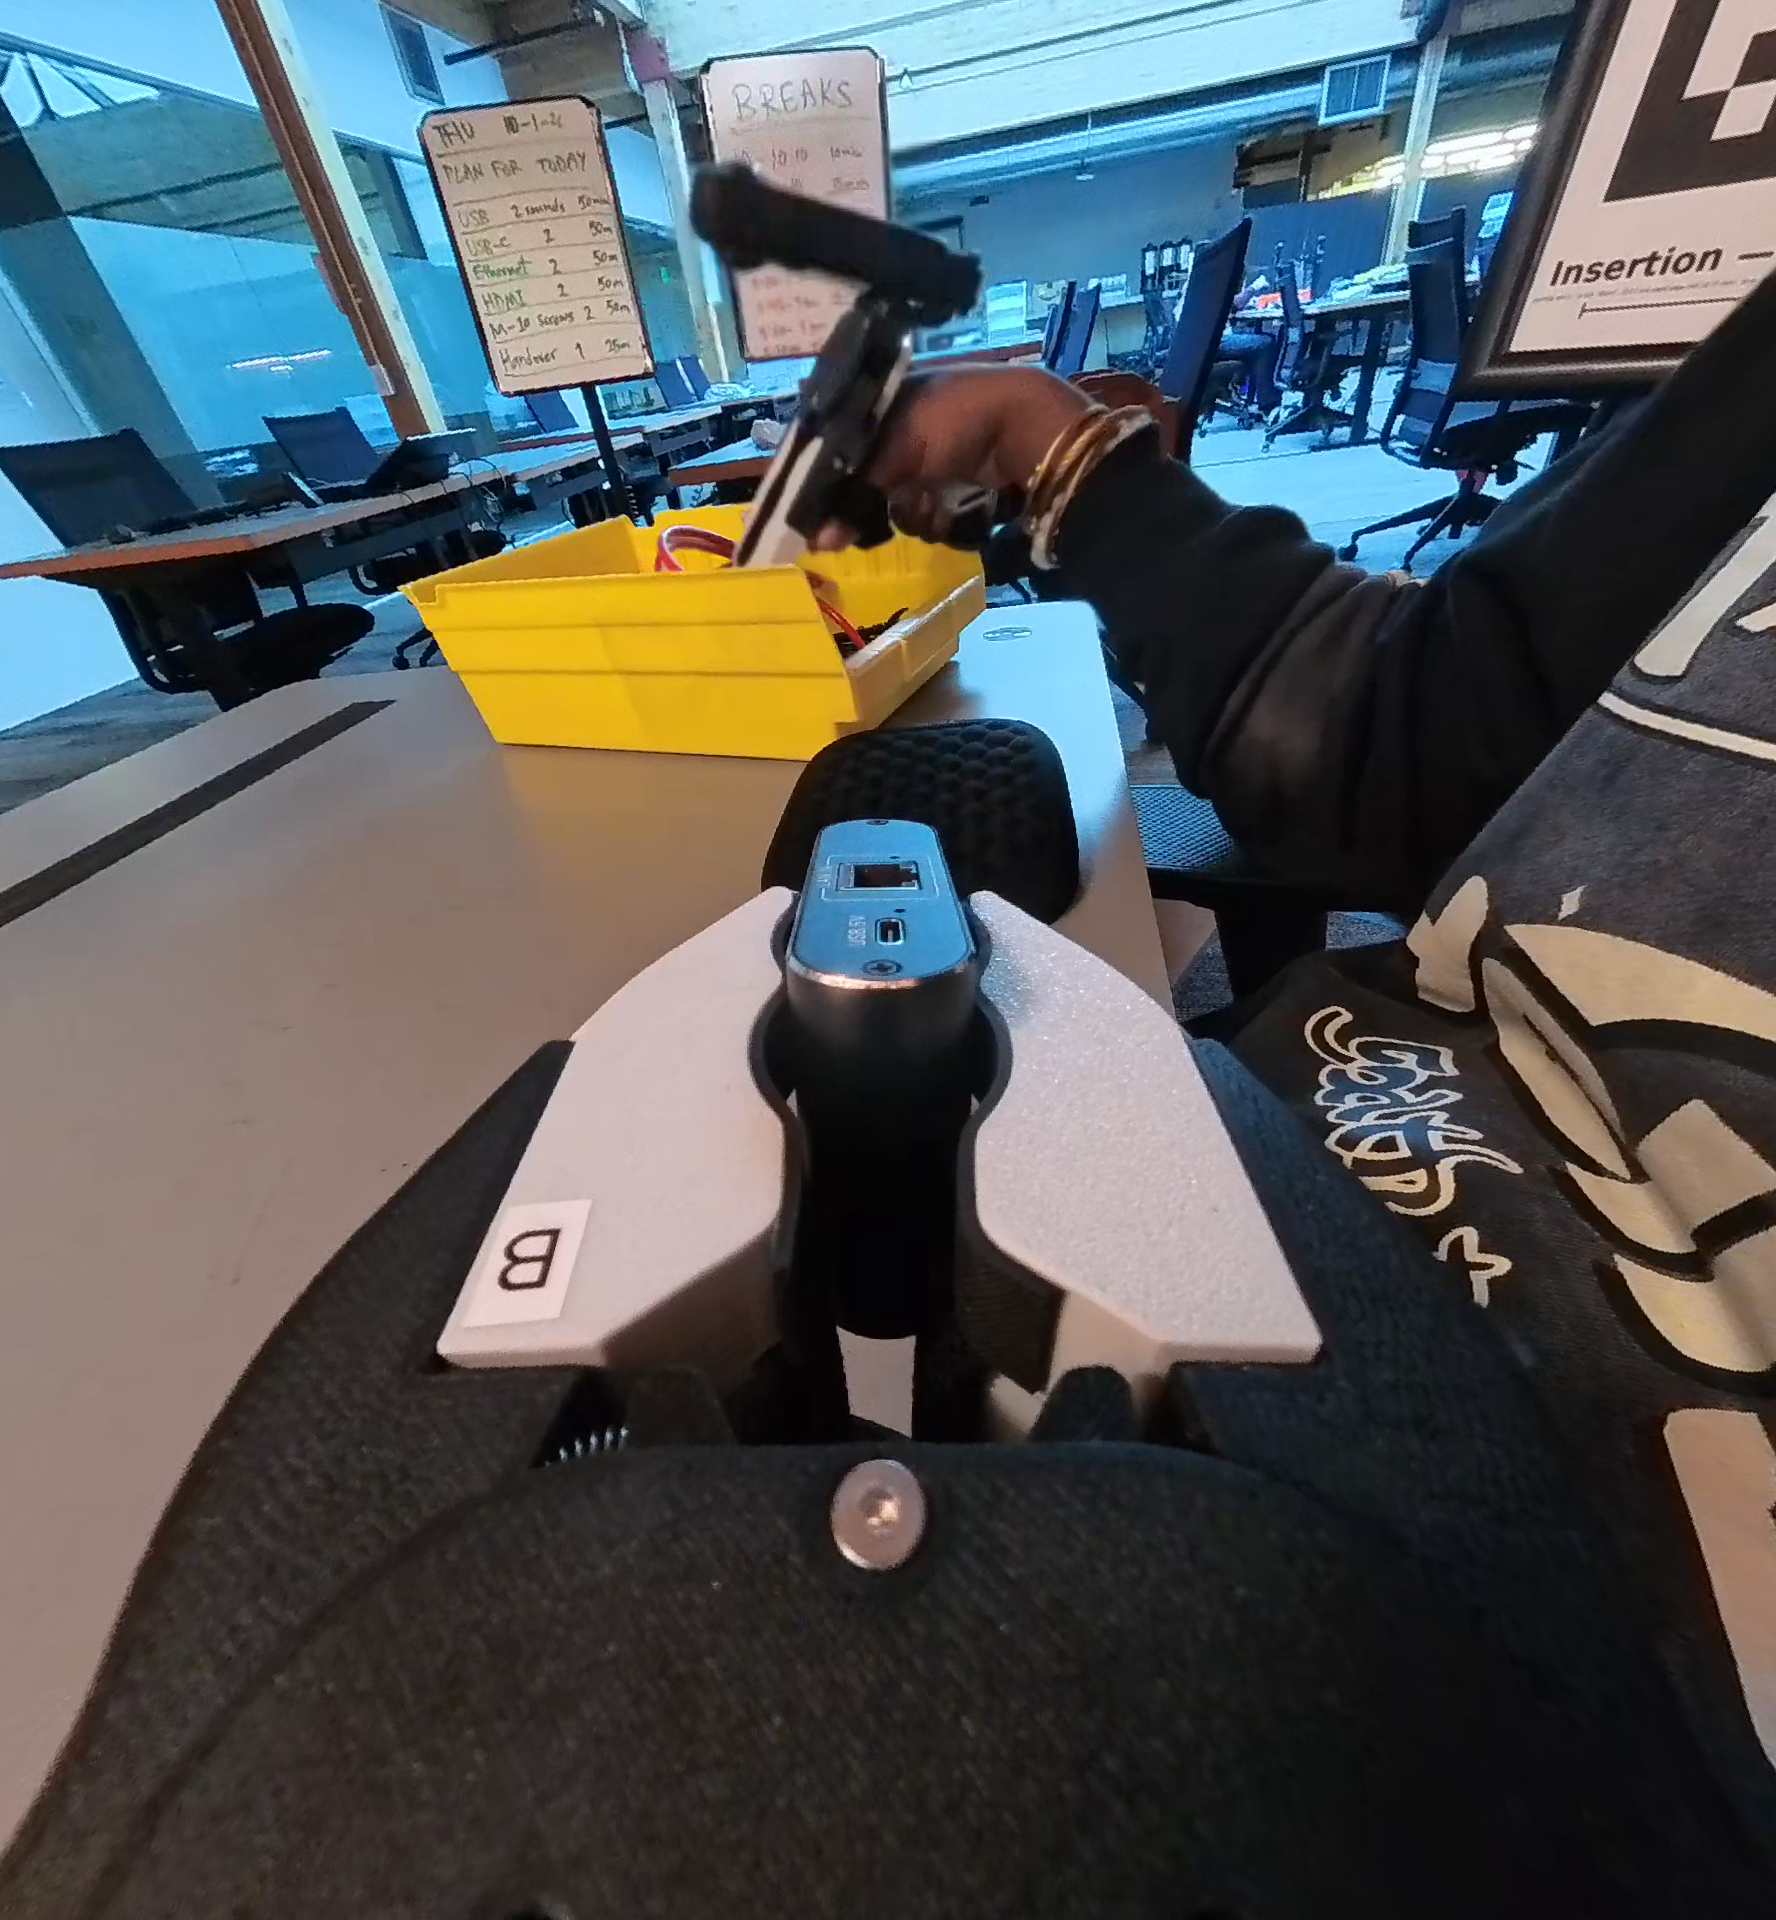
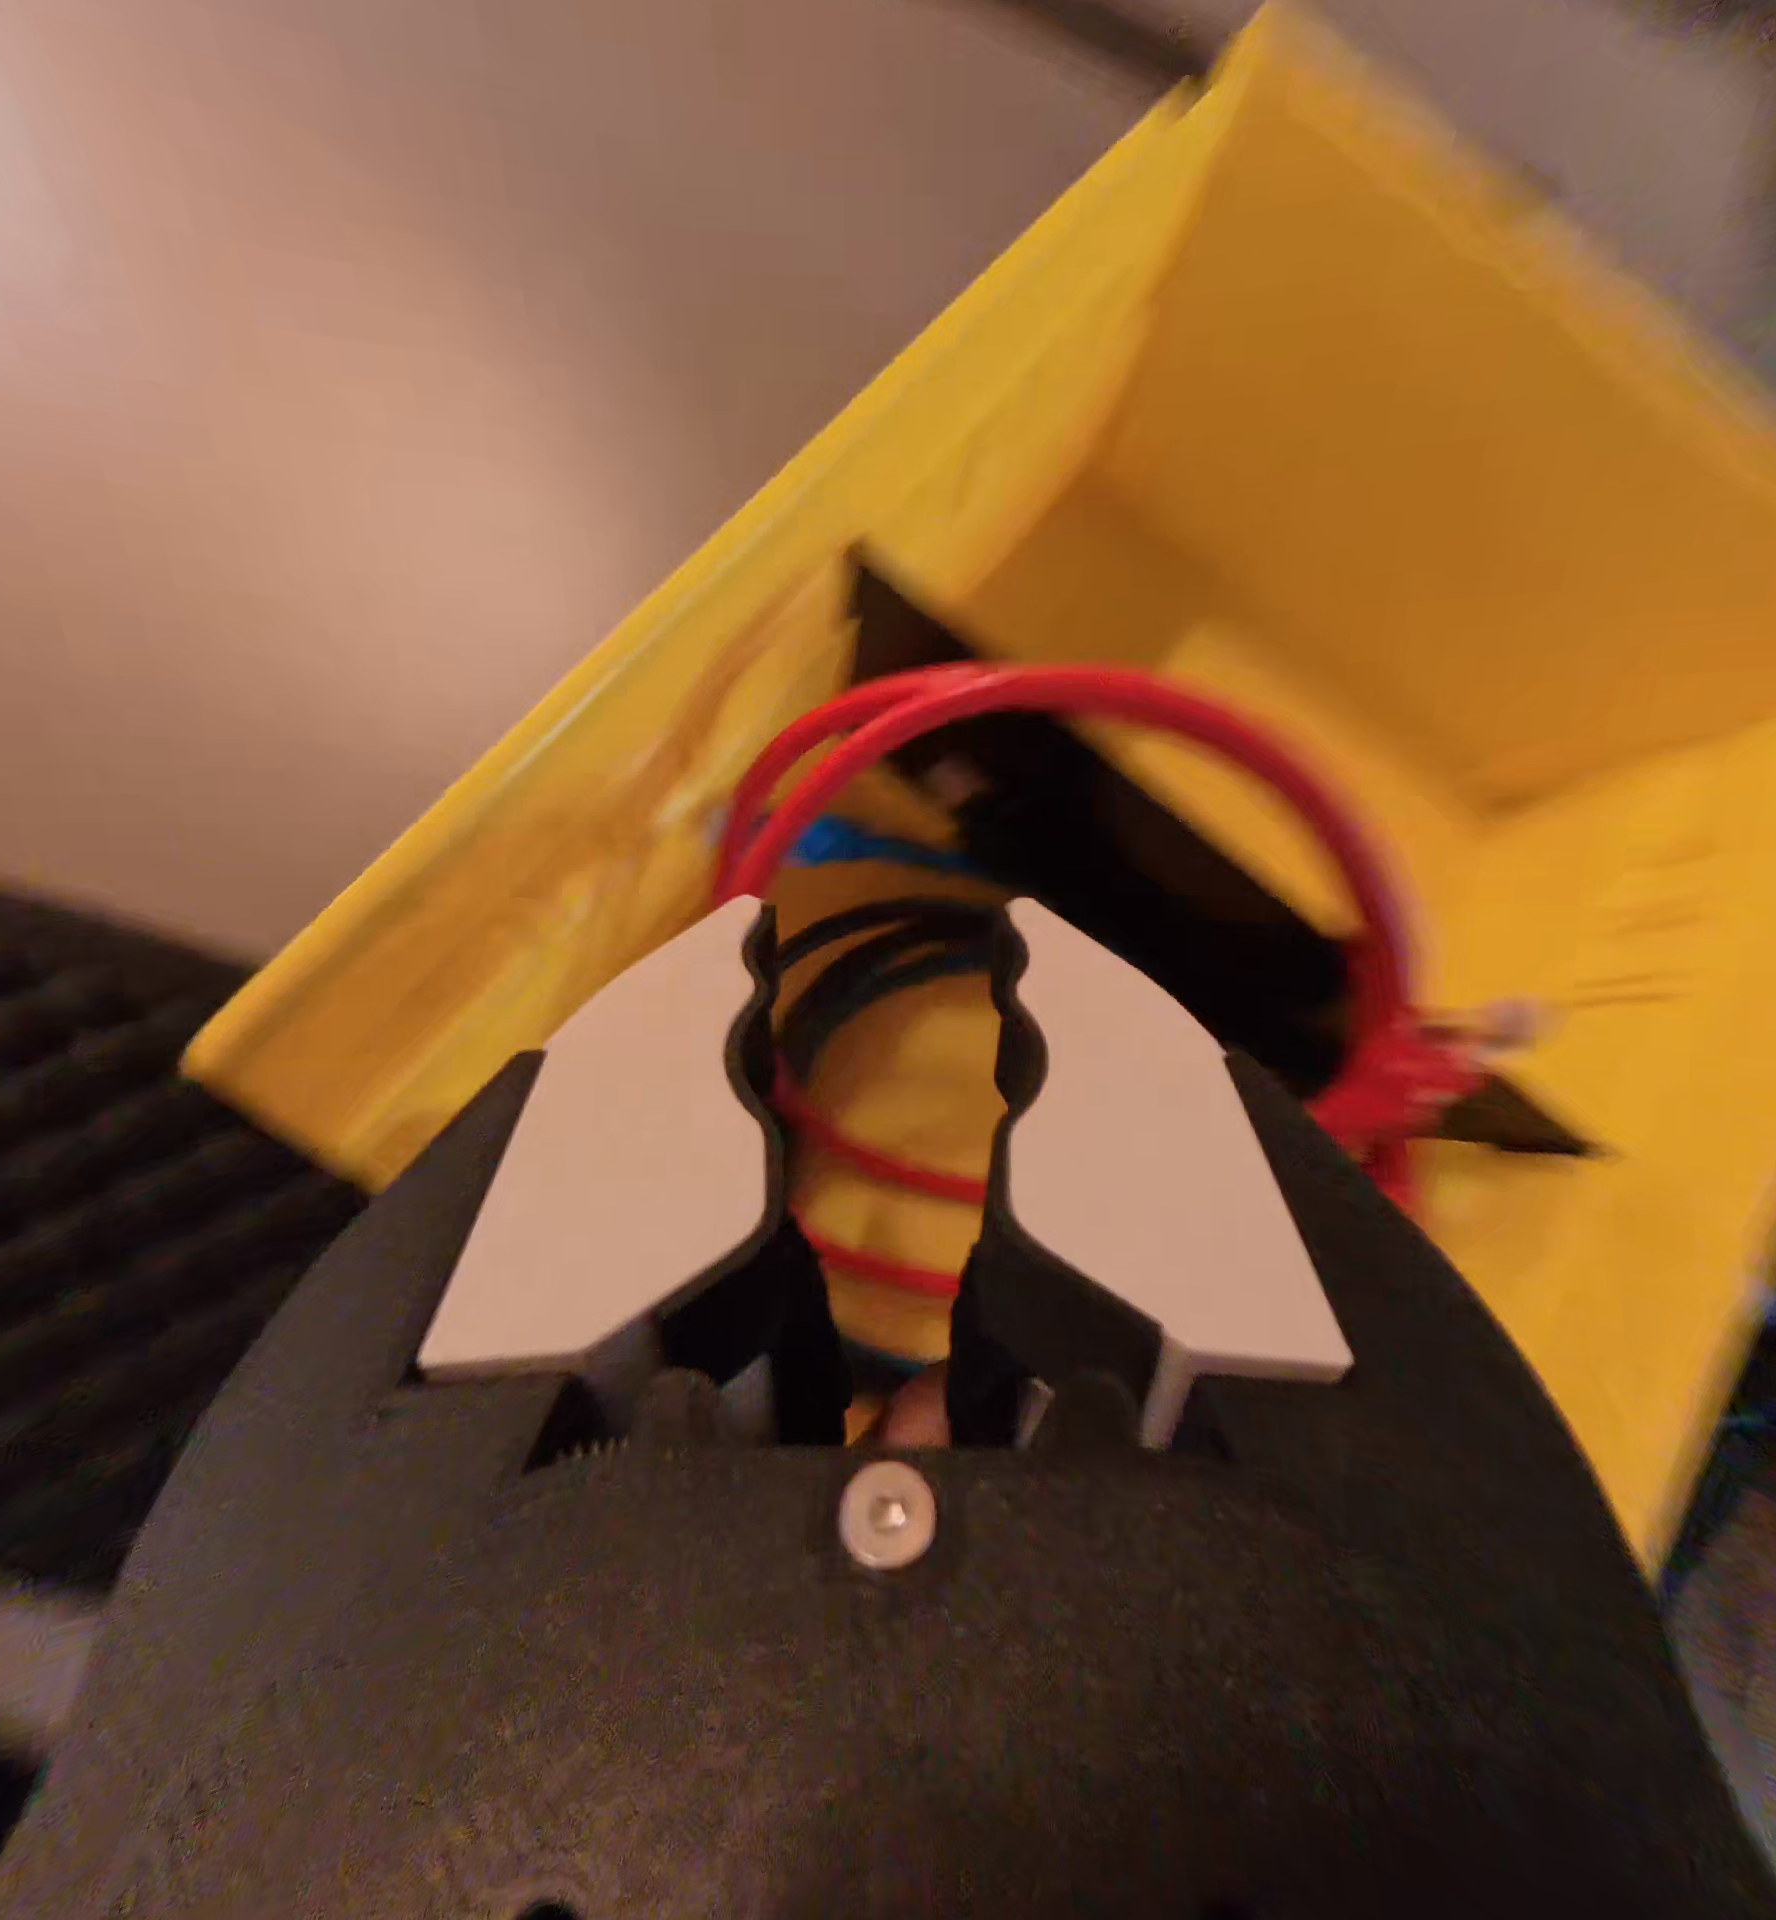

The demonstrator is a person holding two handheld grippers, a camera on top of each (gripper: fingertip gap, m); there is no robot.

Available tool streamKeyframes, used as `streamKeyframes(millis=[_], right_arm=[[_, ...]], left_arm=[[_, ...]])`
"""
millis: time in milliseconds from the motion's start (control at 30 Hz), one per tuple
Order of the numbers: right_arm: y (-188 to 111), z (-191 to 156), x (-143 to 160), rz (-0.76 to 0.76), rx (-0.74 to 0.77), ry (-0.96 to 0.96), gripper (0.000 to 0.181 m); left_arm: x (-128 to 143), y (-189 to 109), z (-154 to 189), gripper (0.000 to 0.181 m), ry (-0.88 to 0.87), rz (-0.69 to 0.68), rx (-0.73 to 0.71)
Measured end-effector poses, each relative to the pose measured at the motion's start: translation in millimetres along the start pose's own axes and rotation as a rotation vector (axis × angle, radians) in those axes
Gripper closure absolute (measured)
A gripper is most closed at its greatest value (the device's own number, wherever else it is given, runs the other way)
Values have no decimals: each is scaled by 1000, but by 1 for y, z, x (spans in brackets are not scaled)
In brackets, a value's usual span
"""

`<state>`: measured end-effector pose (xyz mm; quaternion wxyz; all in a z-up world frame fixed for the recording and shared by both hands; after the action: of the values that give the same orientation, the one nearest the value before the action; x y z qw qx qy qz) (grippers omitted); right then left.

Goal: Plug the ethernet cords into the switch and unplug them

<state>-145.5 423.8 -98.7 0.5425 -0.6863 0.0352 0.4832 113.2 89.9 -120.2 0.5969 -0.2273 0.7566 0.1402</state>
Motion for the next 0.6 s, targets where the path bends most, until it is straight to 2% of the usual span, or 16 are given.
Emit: streamKeyframes(millis=[67, 100, 167, 233, 300, 400, 500, 600], right_arm=[[-16, 18, -18, 216, 154, -1, 149], [-22, 24, -26, 309, 176, -24, 148], [-26, 34, -34, 382, 212, -135, 141], [-11, 50, -30, 215, 224, -263, 132], [8, 63, -23, 11, 172, -352, 137], [22, 67, -22, -92, 117, -493, 169], [7, 64, -26, -222, 194, -550, 175], [-15, 57, -41, -314, 213, -516, 176]], left_arm=[[0, 0, 0, 155, 2, 0, -1], [0, 0, 0, 155, 0, 0, -3], [0, 0, -2, 155, -14, 1, -5], [0, 0, -3, 155, -28, 2, 0], [0, 0, -3, 155, -25, 4, -3], [0, 1, -3, 155, -28, 3, -3], [0, 0, -5, 155, -41, 11, -9], [-1, 0, -6, 155, -52, 19, -8]])
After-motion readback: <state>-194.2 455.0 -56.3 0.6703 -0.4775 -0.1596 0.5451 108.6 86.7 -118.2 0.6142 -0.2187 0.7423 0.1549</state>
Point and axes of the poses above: each gripper's, where its closed fingertips meet, y out along the fingers, x out of its underside, z = x × y across the jaws, the point moved 6 cm from there along -y, back along the fingers, and after that the axes turned 7 degrees about y, right-handed, at the moved point
